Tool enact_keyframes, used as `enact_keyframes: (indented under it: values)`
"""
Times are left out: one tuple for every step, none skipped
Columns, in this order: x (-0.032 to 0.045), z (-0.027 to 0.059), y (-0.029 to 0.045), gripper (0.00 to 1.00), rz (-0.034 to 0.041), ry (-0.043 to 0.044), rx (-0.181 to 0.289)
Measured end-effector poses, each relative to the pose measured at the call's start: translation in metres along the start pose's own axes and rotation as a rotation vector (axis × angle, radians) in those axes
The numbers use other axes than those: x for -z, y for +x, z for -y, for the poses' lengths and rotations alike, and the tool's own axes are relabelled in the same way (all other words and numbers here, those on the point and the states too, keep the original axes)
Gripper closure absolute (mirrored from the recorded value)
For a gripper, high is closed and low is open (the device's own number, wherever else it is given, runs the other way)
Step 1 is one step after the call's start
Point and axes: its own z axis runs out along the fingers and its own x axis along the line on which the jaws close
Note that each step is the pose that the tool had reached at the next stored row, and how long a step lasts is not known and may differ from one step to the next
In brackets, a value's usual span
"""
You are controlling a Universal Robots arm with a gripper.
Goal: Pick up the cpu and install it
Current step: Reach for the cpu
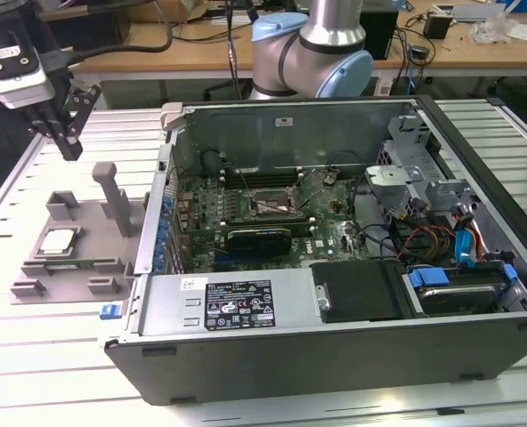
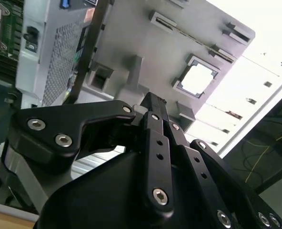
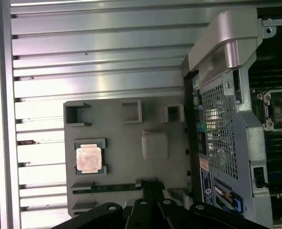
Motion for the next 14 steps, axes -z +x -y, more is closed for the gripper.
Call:
enact_keyframes:
  values:
    - [-0.0012,-0.0007,0.0024,0.89,-0.0001,0.0001,0.000]
    - [-0.0025,-0.0015,0.0049,0.89,-0.0001,0.0001,0.000]
    - [-0.0040,-0.0022,0.0078,0.89,-0.0003,0.0003,0.000]
    - [-0.0052,-0.0026,0.0101,0.89,-0.0003,0.0002,0.000]
    - [-0.0078,-0.0032,0.0146,0.89,0.0000,0.0000,0.000]
    - [-0.0111,-0.0037,0.0199,0.89,0.0001,0.0000,0.000]
    - [-0.0140,-0.0040,0.0241,0.89,-0.0002,0.0001,0.000]
    - [-0.0166,-0.0043,0.0263,0.89,-0.0002,0.0002,0.001]
    - [-0.0182,-0.0045,0.0274,0.89,-0.0002,0.0001,0.001]
    - [-0.0215,-0.0047,0.0291,0.89,-0.0002,0.0000,0.004]
    - [-0.0238,-0.0049,0.0301,0.89,-0.0002,-0.0001,0.007]
    - [-0.0256,-0.0051,0.0308,0.89,-0.0003,-0.0002,0.010]
    - [-0.0281,-0.0054,0.0318,0.89,-0.0004,-0.0003,0.013]
    - [-0.0297,-0.0058,0.0327,0.89,-0.0005,-0.0002,0.014]
